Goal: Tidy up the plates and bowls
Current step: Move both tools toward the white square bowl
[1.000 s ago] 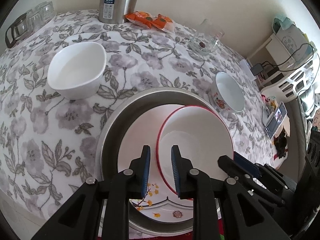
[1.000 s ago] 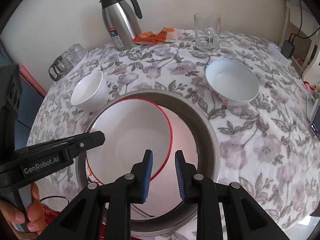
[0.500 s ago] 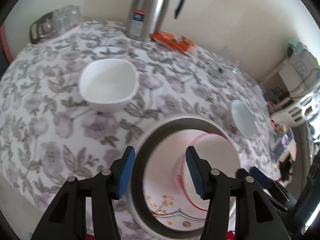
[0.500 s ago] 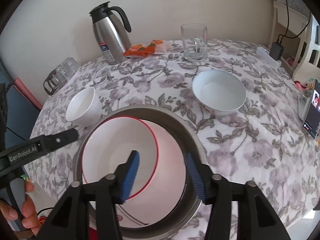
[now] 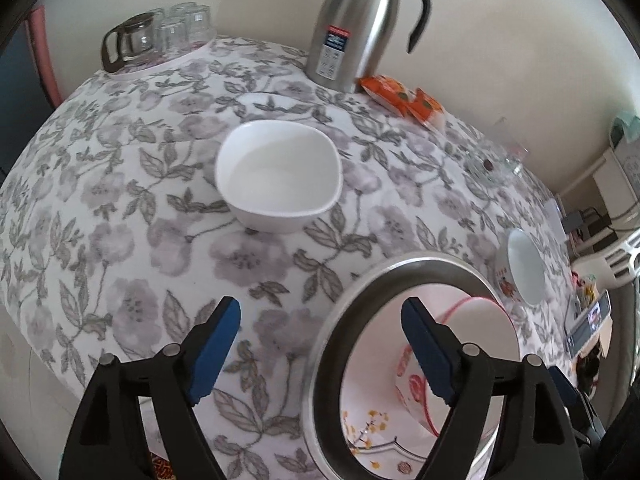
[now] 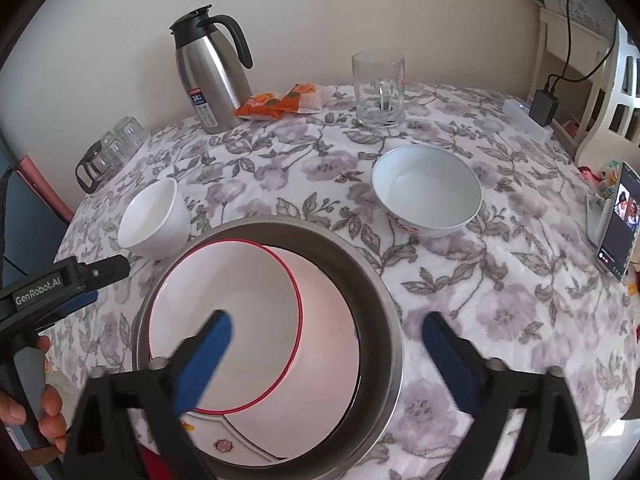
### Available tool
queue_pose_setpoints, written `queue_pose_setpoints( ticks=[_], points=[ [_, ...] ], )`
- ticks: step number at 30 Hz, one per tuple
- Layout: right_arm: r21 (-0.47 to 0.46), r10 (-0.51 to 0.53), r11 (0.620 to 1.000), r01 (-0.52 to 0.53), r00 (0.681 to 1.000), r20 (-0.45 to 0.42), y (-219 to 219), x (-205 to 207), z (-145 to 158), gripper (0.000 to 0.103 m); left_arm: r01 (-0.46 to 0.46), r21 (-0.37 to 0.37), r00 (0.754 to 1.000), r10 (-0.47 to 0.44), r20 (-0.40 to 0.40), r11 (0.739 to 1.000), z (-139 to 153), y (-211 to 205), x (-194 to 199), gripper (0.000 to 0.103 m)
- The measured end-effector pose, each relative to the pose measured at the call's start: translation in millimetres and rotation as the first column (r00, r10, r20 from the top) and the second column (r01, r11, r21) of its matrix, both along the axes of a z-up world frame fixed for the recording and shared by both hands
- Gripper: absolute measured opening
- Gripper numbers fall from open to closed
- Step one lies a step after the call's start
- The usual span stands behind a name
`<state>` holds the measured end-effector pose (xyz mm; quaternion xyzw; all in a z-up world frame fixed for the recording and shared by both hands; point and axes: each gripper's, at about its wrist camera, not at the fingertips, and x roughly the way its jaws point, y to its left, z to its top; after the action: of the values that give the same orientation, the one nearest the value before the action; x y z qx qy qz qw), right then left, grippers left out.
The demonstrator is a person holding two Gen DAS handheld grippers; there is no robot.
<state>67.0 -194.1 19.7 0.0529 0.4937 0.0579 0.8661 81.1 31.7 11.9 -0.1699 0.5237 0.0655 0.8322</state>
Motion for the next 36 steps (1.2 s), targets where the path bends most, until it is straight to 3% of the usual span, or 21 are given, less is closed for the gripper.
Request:
queue_pose_setpoints(
  ticks=[3,6,15,19,24,31,36],
  points=[
    [0.003,-0.008,1.0,0.008,1.0,0.014,-0.4,-0.1,0.5,0.103,-0.03,0.03,0.999,0.03,0.014,0.999,0.1,6.8,-0.1,0.095],
    [0.008,-0.02,1.0,0.02,1.0,0.022,-1.4,0.0,0.6,0.103,-0.067,0.061,0.998,0.066,0.025,0.996,2.1,15.2,0.3,0.095],
    [0.045,-0.068,0.997,0.063,0.99,0.12,1.6,-3.5,18.2,0.103,-0.203,0.057,0.976,0.197,0.092,0.978,12.7,51.6,0.5,0.095],
    [0.065,-0.075,0.996,0.066,0.984,0.16,12.1,-4.8,28.9,0.103,-0.22,0.095,0.97,0.208,0.124,0.971,14.9,60.6,5.9,0.095],
    [0.091,-0.026,0.996,0.007,0.978,0.206,37.0,-3.9,45.6,0.103,-0.241,0.088,0.96,0.224,0.166,0.967,18.1,73.9,13.1,0.096],
    [0.096,0.027,0.994,-0.044,0.984,0.175,77.6,14.5,50.4,0.103,-0.266,0.062,0.943,0.246,0.226,0.962,26.2,89.7,14.5,0.096],
    [0.113,0.024,0.993,-0.041,0.99,0.142,97.0,33.0,50.6,0.103,-0.286,0.042,0.944,0.273,0.186,0.957,22.5,105.0,20.6,0.096]
  ],
)
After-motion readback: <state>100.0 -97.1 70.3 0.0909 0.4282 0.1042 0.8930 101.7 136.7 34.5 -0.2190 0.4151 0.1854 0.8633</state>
